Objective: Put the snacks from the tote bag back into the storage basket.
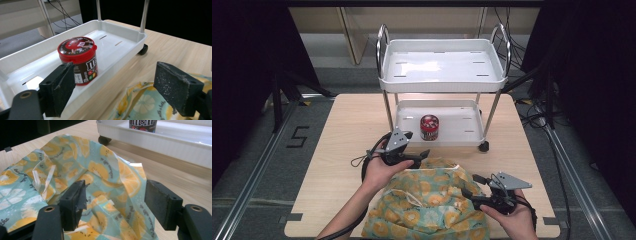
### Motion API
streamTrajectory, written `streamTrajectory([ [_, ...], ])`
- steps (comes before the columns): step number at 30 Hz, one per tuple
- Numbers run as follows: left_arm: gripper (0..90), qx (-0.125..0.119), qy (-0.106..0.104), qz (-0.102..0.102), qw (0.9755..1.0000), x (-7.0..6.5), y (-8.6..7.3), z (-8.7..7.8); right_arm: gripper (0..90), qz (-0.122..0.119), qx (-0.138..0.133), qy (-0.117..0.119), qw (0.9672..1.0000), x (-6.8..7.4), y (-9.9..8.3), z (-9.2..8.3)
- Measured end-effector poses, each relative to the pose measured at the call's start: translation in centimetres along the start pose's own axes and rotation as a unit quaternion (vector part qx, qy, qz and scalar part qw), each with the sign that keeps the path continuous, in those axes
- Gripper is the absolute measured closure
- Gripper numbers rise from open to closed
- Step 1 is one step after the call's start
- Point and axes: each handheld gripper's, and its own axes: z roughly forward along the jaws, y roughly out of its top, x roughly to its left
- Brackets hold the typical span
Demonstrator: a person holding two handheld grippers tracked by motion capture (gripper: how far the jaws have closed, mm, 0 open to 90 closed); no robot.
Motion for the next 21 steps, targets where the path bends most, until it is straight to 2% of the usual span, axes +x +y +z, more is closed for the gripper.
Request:
streamTrajectory([
  [1,16.9,0.001,0.0,0.002,1.0,-0.1,-0.2,-0.3,34.7,-0.005,-0.004,0.002,1.0,-0.1,0.0,0.0],
  [2,17.0,0.001,-0.001,0.0,1.0,-0.3,-0.4,-0.6,34.7,0.003,-0.002,0.004,1.0,0.0,0.0,0.0],
  [5,17.6,0.0,-0.002,0.0,1.0,-0.7,-0.9,-1.4,34.7,0.001,-0.002,0.002,1.0,0.0,0.0,0.0],
  [7,18.0,0.0,-0.006,-0.008,1.0,-1.0,-1.1,-1.9,34.7,0.006,-0.002,0.008,0.9999,0.0,0.0,0.1],
  [8,18.1,0.001,-0.008,-0.009,0.9999,-1.1,-1.2,-2.1,34.7,-0.006,-0.007,0.0,1.0,-0.1,-0.1,0.2],
  [9,18.2,-0.003,-0.011,-0.011,0.9999,-1.2,-1.3,-2.2,34.7,0.001,0.003,0.007,1.0,0.0,0.0,0.1],
  [12,18.3,0.001,-0.01,-0.005,0.9999,-1.5,-1.8,-2.9,34.7,0.0,0.003,0.006,1.0,0.1,0.0,0.0],
  [13,18.3,0.002,-0.01,-0.006,0.9999,-1.7,-2.0,-3.2,34.7,0.016,0.008,0.006,0.9998,0.4,0.0,-0.1],
  [15,18.3,0.002,-0.009,-0.004,0.9999,-1.9,-2.6,-3.8,34.7,0.017,0.007,0.006,0.9998,0.3,0.0,-0.2],
  [16,18.2,0.001,-0.012,-0.004,0.9999,-2.0,-2.7,-4.0,34.7,0.006,0.001,-0.001,1.0,0.1,-0.1,0.0],
  [17,18.2,-0.001,-0.01,-0.007,0.9999,-2.0,-3.0,-4.3,34.7,0.003,-0.001,0.002,1.0,0.0,0.0,0.0],
  [19,18.2,0.0,-0.007,-0.008,0.9999,-2.1,-3.4,-5.1,34.7,0.013,0.003,0.002,0.9999,0.2,-0.1,0.0],
  [20,18.2,0.001,-0.005,-0.009,1.0,-2.1,-3.6,-5.5,34.6,-0.012,-0.002,0.005,0.9999,-0.1,0.0,0.1],
  [21,18.2,0.001,-0.003,-0.01,0.9999,-2.1,-3.8,-5.8,34.7,0.0,0.0,0.008,1.0,0.1,0.0,0.1],
])
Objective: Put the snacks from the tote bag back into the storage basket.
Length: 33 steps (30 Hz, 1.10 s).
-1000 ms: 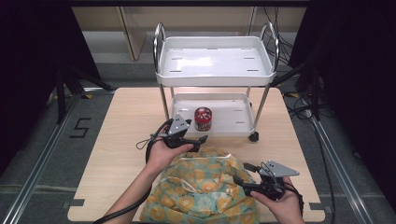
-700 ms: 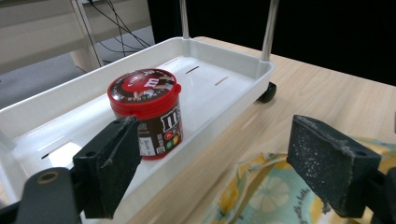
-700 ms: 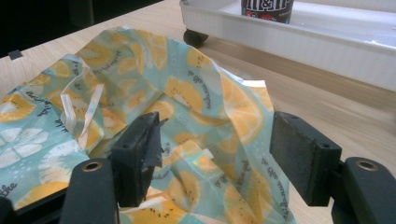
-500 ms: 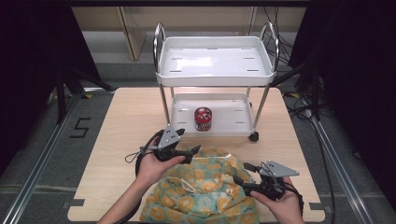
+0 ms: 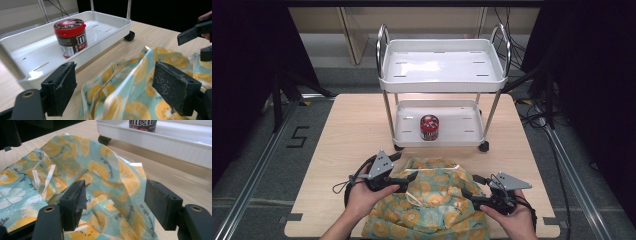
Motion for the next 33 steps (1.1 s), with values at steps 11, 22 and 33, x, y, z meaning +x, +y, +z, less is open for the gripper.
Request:
streamTrajectory([
  [11,18.2,-0.002,0.014,-0.005,0.9999,0.0,-1.8,-3.2,34.7,-0.01,-0.001,-0.008,0.9999,-0.1,0.0,0.0],
  [22,18.1,0.007,0.018,-0.021,0.9996,-0.6,-4.9,-5.1,34.7,-0.01,-0.003,-0.007,0.9999,0.0,0.0,0.1],
  [33,15.0,-0.013,0.027,-0.05,0.9983,-0.6,-6.9,-5.8,34.7,0.013,0.005,-0.007,0.9999,0.3,-0.1,-0.1],
])
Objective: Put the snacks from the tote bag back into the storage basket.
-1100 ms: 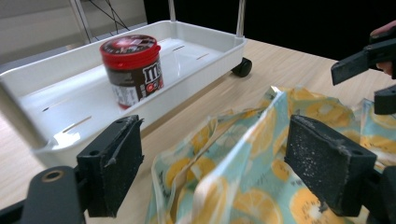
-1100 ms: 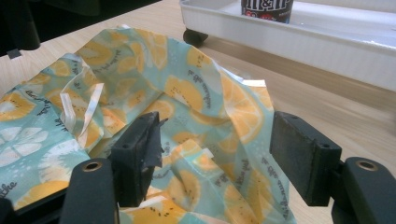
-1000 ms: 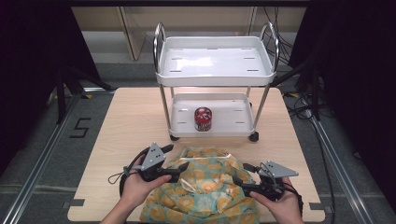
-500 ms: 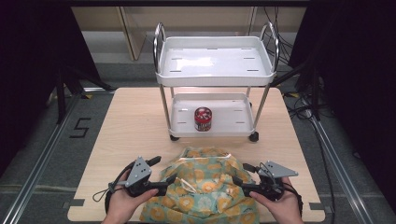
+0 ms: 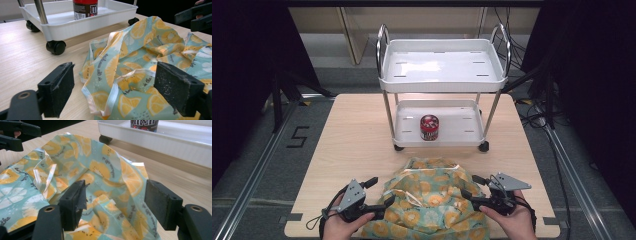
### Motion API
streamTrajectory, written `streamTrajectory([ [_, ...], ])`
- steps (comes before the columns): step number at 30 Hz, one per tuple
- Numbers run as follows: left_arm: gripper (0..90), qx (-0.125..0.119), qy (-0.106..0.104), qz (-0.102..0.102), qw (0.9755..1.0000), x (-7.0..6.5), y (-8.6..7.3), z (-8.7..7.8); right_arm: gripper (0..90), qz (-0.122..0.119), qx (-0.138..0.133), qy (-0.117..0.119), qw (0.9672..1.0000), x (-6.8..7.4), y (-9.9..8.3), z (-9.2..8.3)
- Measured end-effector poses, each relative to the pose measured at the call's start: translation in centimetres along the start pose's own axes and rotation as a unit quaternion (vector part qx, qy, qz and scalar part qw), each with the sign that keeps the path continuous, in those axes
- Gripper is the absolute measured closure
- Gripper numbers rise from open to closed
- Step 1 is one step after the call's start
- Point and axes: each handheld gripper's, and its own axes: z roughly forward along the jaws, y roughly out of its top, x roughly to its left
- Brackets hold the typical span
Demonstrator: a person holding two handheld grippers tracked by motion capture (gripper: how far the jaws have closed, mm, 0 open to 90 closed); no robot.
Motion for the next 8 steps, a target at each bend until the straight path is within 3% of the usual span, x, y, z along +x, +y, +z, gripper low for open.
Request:
streamTrajectory([
  [1,14.8,-0.001,0.0,0.003,1.0,-0.02,-0.08,-0.05,34.7,0.007,0.002,0.003,1.0,0.03,0.01,-0.07],
  [2,14.6,-0.002,0.0,-0.001,1.0,-0.11,-0.18,-0.08,34.7,-0.011,-0.005,0.005,0.9999,-0.25,0.05,0.05],
  [4,14.0,-0.007,-0.001,-0.009,0.9999,-0.21,-0.24,-0.14,34.7,-0.007,-0.003,0.003,1.0,-0.22,0.04,0.01],
  [6,12.8,-0.016,0.008,0.005,0.9998,-0.21,0.02,-0.35,34.7,-0.006,-0.002,0.004,1.0,-0.22,0.01,0.01],
  [8,11.6,-0.035,0.007,0.006,0.9994,-0.26,0.23,-0.45,34.7,-0.006,0.0,0.004,1.0,-0.22,0.02,-0.05],
])
